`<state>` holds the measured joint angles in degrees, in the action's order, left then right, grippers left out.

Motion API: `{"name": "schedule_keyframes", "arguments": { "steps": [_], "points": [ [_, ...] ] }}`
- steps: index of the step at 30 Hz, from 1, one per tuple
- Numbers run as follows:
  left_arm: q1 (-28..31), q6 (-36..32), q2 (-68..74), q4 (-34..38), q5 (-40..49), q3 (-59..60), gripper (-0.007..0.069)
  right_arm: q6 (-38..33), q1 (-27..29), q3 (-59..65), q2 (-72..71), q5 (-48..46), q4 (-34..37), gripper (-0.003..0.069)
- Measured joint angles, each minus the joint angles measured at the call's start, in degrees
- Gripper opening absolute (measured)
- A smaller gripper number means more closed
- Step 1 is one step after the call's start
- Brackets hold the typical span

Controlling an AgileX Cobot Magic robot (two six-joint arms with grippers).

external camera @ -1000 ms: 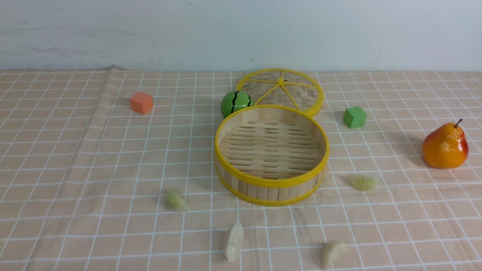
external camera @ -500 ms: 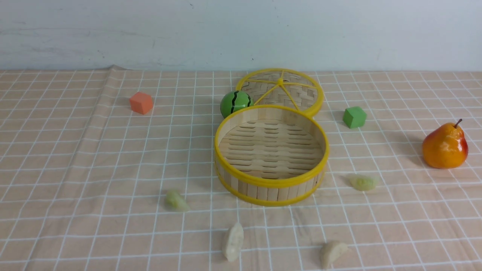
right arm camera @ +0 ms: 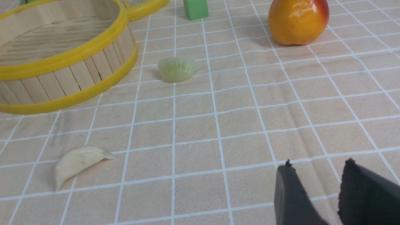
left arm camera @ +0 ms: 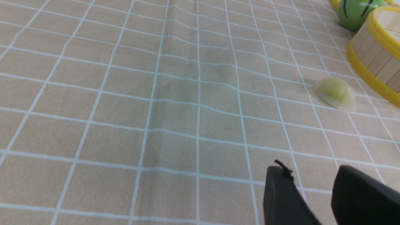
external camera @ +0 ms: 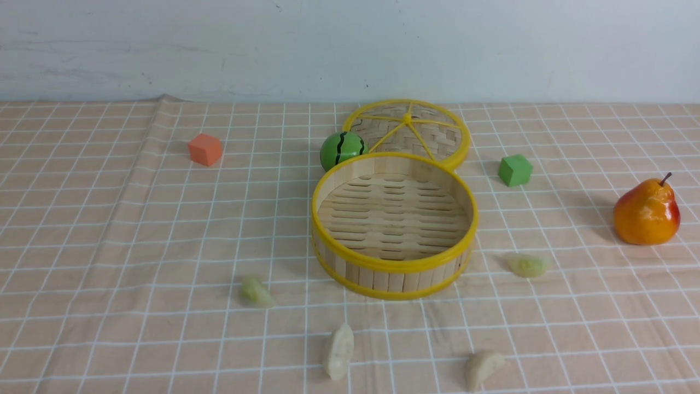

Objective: Put the dumplings into the steamer on the table with the brown tablecloth.
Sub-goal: 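Reach for and grasp a dumpling on the table with the left gripper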

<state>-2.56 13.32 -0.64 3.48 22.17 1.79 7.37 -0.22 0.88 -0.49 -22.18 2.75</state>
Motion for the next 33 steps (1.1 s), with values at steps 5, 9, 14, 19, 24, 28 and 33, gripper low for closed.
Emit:
{"name": "schedule_keyframes", "arguments": {
  "steps": [5,9,14,19,24,28,33],
  "points": [
    [0.0,0.0,0.0,0.0,0.0,0.0,0.0238,0.0,0.0,0.0,0.0,0.0,0.0,0.0239],
    [0.0,0.0,0.0,0.0,0.0,0.0,0.0238,0.0,0.0,0.0,0.0,0.0,0.0,0.0239],
    [0.0,0.0,0.0,0.0,0.0,0.0,0.0238,0.0,0.0,0.0,0.0,0.0,0.0,0.0239],
    [0.0,0.0,0.0,0.0,0.0,0.0,0.0238,0.0,0.0,0.0,0.0,0.0,0.0,0.0239],
    [0.0,1.4,0.0,0.3,-1.7,0.0,0.0238,0.0,0.0,0.0,0.0,0.0,2.4,0.0239],
    [0.0,12.8,0.0,16.0,-5.7,0.0,0.0238,3.1,0.0,0.0,0.0,-0.3,14.4,0.0239],
    [0.0,29.1,0.0,41.4,-8.4,0.0,0.0238,12.9,0.0,0.6,0.0,-1.4,40.1,0.0239]
  ]
}}
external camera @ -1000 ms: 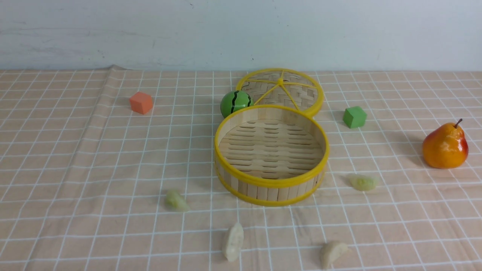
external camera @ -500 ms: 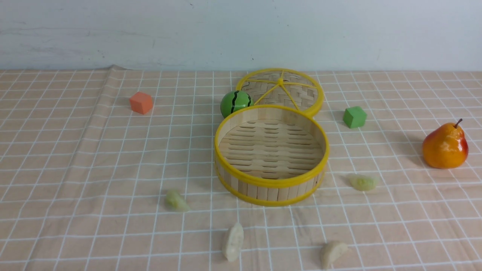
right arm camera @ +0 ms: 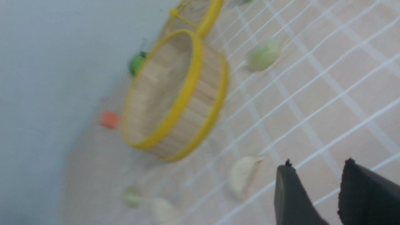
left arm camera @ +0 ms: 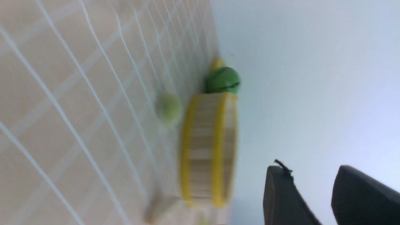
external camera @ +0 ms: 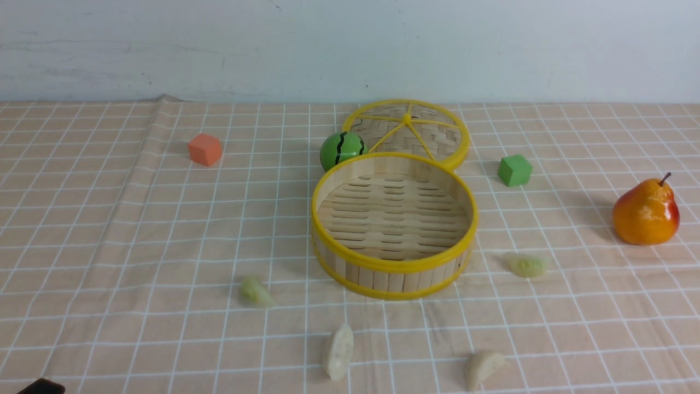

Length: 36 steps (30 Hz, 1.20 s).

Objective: Put the dumplings into the steamer on the table with the brown tablecloth.
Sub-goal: 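Reach for and grasp a dumpling on the table with the left gripper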

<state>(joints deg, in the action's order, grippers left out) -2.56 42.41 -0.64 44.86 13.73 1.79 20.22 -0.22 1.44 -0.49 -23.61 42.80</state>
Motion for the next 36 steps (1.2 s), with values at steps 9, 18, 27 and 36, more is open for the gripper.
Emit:
{"name": "schedule_keyframes", "arguments": {
  "steps": [9,18,27,36],
  "points": [
    [0.0,2.4,0.0,13.5,-2.2,0.0,0.0238,-2.2,0.0,0.0,0.0,4.4,14.8,0.0239],
    [0.0,-31.4,1.2,12.9,2.8,-12.9,0.0181,-21.7,0.0,-6.9,1.5,4.5,15.2,0.0209],
    [0.0,-45.8,28.9,-6.2,21.3,-37.4,-0.0014,-39.6,0.0,-29.0,29.2,-3.6,5.4,-0.002],
    [-3.4,-42.4,55.7,-30.7,43.7,-55.4,-0.0014,-46.5,-5.2,-46.8,53.2,-31.1,-8.0,-0.0019]
  ]
}}
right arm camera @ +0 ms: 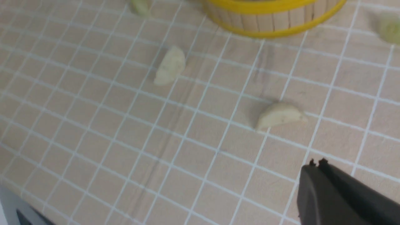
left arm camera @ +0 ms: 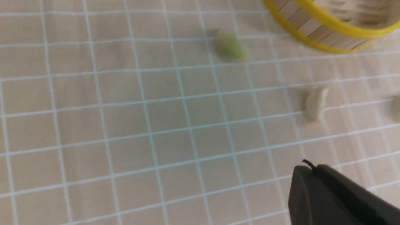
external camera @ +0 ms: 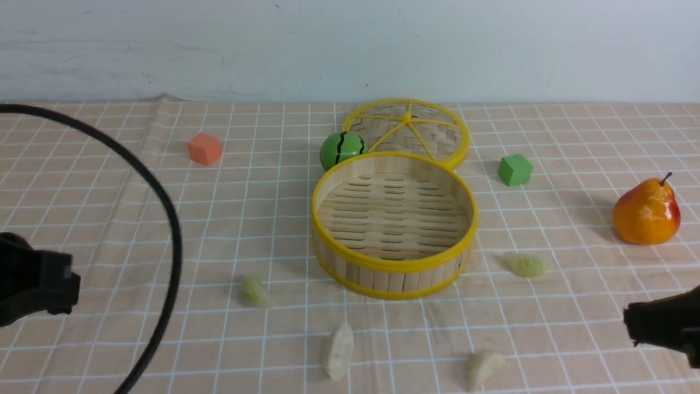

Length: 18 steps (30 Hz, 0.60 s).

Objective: Put the dumplings into the steamer on the table with the brown tablecloth.
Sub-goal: 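Reach for and grasp a dumpling on the table with the left gripper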

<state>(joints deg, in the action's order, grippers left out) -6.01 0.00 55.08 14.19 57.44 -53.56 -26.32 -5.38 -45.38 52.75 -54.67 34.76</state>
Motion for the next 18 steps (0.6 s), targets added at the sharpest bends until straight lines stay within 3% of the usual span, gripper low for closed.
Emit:
{"name": "schedule_keyframes", "arguments": {
  "steps": [5,8,12,14,15,16,18],
  "points": [
    [-8.7,8.2,11.9,-10.7,0.5,-5.3,-0.0011,0.0,-7.0,-2.0,3.9,-1.2,-3.8,-0.0018],
    [-13.9,13.5,19.7,-15.5,0.8,-9.2,0.0052,0.0,-9.8,-2.1,3.9,-1.0,-5.6,-0.0016],
    [-17.6,19.2,27.4,-16.6,0.7,-13.6,0.0205,0.0,-10.4,-2.2,3.9,-1.0,-6.3,-0.0014],
    [-19.3,22.6,31.9,-16.7,-0.3,-16.1,0.0346,0.0,-10.4,-2.2,3.9,-1.0,-6.4,-0.0014],
    [-19.6,23.1,32.7,-16.7,-0.3,-16.6,0.0358,0.0,-10.4,-2.2,3.9,-1.0,-6.4,-0.0014],
    [-20.2,25.3,35.7,-16.7,-1.2,-17.9,0.0445,0.0,-10.4,-2.2,3.9,-0.9,-6.4,-0.0013],
    [-20.4,28.1,39.1,-16.8,-2.2,-19.3,0.0536,0.0,-10.4,-2.2,3.9,-0.9,-6.4,-0.0013]
  ]
}}
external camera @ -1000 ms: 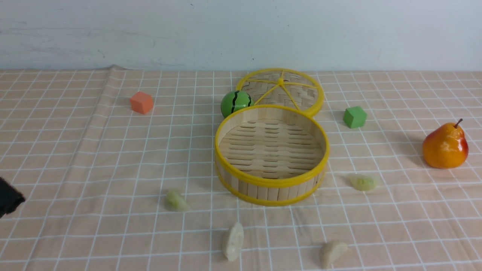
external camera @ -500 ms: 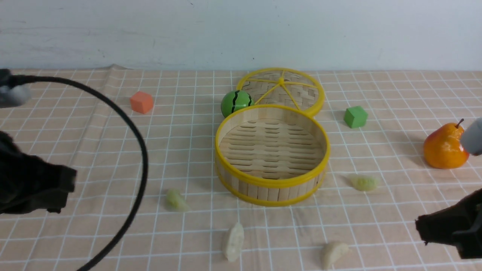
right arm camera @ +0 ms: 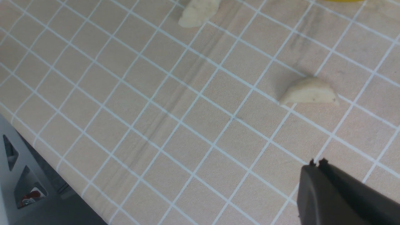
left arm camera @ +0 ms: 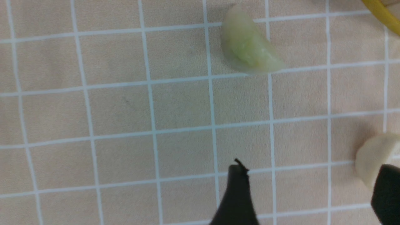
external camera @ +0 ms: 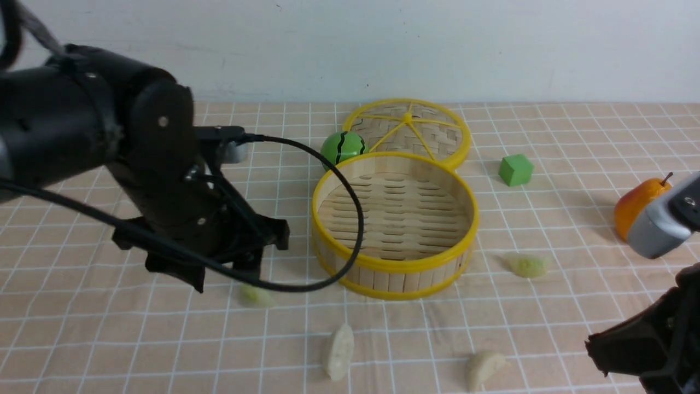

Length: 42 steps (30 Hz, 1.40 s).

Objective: Put the dumplings into the steamer on the table with the brown tablecloth.
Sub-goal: 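Reach for and grasp a dumpling on the table with the left gripper, then place the dumpling into the bamboo steamer basket with the left gripper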

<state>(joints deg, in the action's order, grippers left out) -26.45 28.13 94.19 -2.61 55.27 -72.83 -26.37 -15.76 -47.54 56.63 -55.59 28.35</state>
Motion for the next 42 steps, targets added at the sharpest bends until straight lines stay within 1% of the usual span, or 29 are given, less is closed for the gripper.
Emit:
{"name": "schedule_keyframes", "arguments": {
  "steps": [2,3,5,6,8,10,12,14,16,20,21,25,29,30,31,32,33,35,37,39,42],
  "points": [
    [0.0,3.3,3.1,-0.9,-1.0,-0.7,0.0593,0.0,0.0,0.0,0.0,0.0,-0.1,-0.0013],
    [0.0,3.3,3.1,-0.9,-1.2,-0.8,0.0596,0.0,0.0,0.0,0.0,0.0,0.0,-0.0013],
    [0.0,8.0,6.6,-3.7,-3.2,-0.8,0.0615,0.0,0.0,0.0,-0.2,0.0,0.0,-0.001],
    [0.0,10.6,8.3,-5.4,-4.4,-0.8,0.0612,0.0,0.0,0.0,-0.5,0.0,0.0,-0.001],
    [0.0,12.1,9.2,-6.3,-5.3,-0.8,0.0605,0.0,0.0,0.0,-0.8,0.0,0.0,-0.001],
    [0.0,16.9,12.1,-9.4,-8.8,-0.8,0.0569,0.0,0.0,0.0,-1.2,0.0,0.3,-0.0009],
    [0.0,18.5,13.0,-10.2,-10.0,-0.8,0.0554,0.0,0.0,0.0,-1.4,0.0,0.4,-0.0007],
    [0.0,22.2,14.8,-11.7,-12.7,-0.8,0.0518,0.0,0.0,0.0,-1.6,0.0,0.5,-0.0005],
    [0.0,24.4,16.3,-12.3,-14.9,-0.9,0.0484,0.0,0.0,0.0,-1.7,0.0,0.6,-0.0004],
    [0.0,26.0,18.4,-12.4,-16.1,-0.9,0.0425,0.0,0.0,0.0,-1.7,-0.1,0.6,-0.0002],
    [0.0,26.0,18.5,-12.3,-15.9,-1.0,0.0398,0.0,0.0,0.0,-1.7,-0.1,0.6,-0.0001],
    [0.0,25.7,18.5,-12.0,-15.0,-1.2,0.0251,0.0,0.0,0.4,-1.7,-0.1,0.9,0.0001],
    [0.0,23.8,18.5,-11.8,-13.7,-1.9,0.025,0.0,0.0,0.8,-1.7,0.2,1.3,0.0002],
    [0.0,21.4,18.5,-11.6,-11.7,-3.1,0.025,0.0,0.0,0.9,-1.7,0.2,1.4,0.0003],
    [0.0,21.1,18.5,-11.6,-11.1,-3.6,0.025,0.0,0.0,0.9,-1.7,0.2,1.5,0.0003],
    [0.0,18.5,18.5,-11.5,-8.7,-5.8,0.025,0.0,0.0,0.9,-1.7,0.3,1.6,0.0003],
    [0.0,17.6,18.5,-11.5,-7.9,-6.6,0.025,0.0,0.0,0.9,-1.7,0.3,1.6,0.0004],
    [-0.8,11.5,18.5,-11.4,-2.6,-13.8,0.025,0.0,0.0,0.9,-1.7,0.4,1.7,0.0008],
    [-2.3,6.9,18.5,-11.1,0.1,-20.7,0.0248,0.0,0.0,0.9,-1.7,0.5,1.8,0.001],
    [-4.6,3.5,18.5,-10.4,0.6,-26.8,0.0248,0.0,0.0,0.9,-1.7,0.6,2.0,0.0011],
    [-6.9,0.8,19.3,-9.2,-0.2,-34.1,0.0248,0.0,0.0,0.9,-1.7,0.6,2.5,0.0012]
  ]
}}
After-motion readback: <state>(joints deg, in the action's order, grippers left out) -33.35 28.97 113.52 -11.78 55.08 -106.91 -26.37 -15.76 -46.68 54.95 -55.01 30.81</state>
